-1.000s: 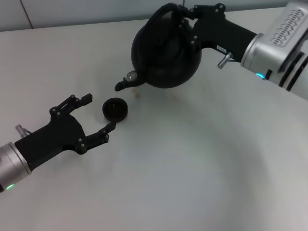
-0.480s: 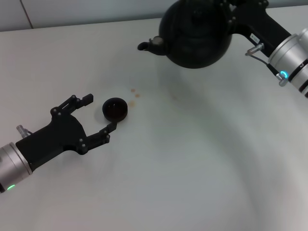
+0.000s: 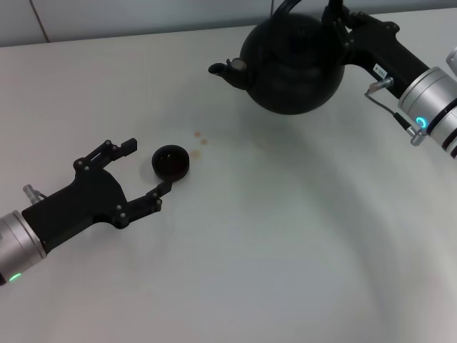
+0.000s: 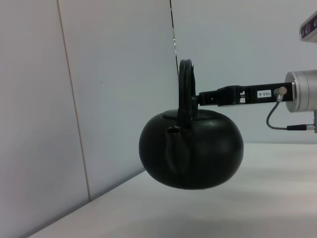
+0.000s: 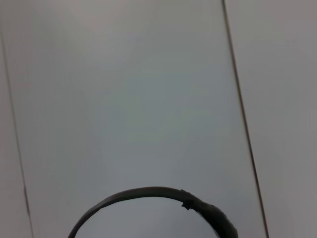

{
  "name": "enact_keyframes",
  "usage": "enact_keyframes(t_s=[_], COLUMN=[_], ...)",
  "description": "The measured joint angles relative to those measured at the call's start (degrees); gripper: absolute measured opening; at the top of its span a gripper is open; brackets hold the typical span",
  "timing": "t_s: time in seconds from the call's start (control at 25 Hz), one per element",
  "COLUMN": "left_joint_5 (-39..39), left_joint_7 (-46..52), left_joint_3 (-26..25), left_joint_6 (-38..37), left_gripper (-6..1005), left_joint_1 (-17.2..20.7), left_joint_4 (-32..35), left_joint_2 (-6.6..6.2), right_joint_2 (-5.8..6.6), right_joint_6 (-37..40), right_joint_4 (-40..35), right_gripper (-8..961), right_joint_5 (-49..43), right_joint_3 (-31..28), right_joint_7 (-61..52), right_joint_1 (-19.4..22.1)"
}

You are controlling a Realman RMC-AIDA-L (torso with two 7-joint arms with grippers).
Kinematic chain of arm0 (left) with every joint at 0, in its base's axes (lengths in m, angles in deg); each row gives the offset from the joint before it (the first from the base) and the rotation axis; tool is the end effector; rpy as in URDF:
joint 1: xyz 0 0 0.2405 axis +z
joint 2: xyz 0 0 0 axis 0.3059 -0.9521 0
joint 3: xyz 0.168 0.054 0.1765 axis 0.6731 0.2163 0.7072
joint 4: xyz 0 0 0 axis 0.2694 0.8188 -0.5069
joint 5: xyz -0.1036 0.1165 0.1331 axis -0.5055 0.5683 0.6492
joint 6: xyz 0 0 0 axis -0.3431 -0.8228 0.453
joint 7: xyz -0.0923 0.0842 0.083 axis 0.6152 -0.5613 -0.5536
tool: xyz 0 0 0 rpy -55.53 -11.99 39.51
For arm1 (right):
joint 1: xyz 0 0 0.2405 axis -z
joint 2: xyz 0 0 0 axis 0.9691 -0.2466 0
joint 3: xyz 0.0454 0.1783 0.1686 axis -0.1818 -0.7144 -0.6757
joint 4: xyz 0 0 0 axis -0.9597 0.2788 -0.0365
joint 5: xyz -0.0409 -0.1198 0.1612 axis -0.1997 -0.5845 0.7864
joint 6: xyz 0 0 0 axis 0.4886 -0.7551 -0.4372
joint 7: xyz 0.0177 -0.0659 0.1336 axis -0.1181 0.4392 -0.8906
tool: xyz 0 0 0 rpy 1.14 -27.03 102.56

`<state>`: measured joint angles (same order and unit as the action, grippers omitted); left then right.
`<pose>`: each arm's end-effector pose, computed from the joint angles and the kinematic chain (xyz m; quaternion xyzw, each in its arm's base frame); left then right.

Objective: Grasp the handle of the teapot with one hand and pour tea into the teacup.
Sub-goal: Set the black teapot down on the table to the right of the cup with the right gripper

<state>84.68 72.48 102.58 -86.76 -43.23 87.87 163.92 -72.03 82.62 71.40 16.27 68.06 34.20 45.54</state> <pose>-0.2791 0.2895 -0.0588 -0.9135 -0.0689 -0.2832 0.2840 0.2698 0.3757 -0.0087 -0.7622 0.2468 0.3727 0.4682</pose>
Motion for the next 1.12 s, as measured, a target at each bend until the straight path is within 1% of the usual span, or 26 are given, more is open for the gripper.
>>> enact_keyframes(t_s=[0.24,0.44,0.84,1.12], left_joint_5=[0.0,0.0,0.0,0.0], left_joint_7=[0.0,-0.3,-0.4,-0.4], left_joint_3=[0.0,0.1,0.2,0.2], left_joint_6=[0.0,0.0,0.0,0.0], left_gripper=[863,863,863,863], left_joint_1=[0.0,-0.2,-0.6,-0.8], left_joint_4=[0.0,0.1,0.0,-0.4], left_joint_2=[-0.06,-0.09,0.06,0.08], right_joint_2=[-0.09,-0.1,0.02,0.12], right_joint_6=[-4.0,-4.5,-7.0,-7.3], right_joint_4=[0.5,1.9,2.2,2.2], right_gripper=[121,122,123,122], right_joint_5=[-0.2,-0.4,-0.4,-0.4], right_joint_3=[0.5,0.6,0.6,0.6], right_joint_7=[-2.7,-2.8,-2.8,-2.4], right_joint_1=[-0.1,-0.1,-0.2,-0.2])
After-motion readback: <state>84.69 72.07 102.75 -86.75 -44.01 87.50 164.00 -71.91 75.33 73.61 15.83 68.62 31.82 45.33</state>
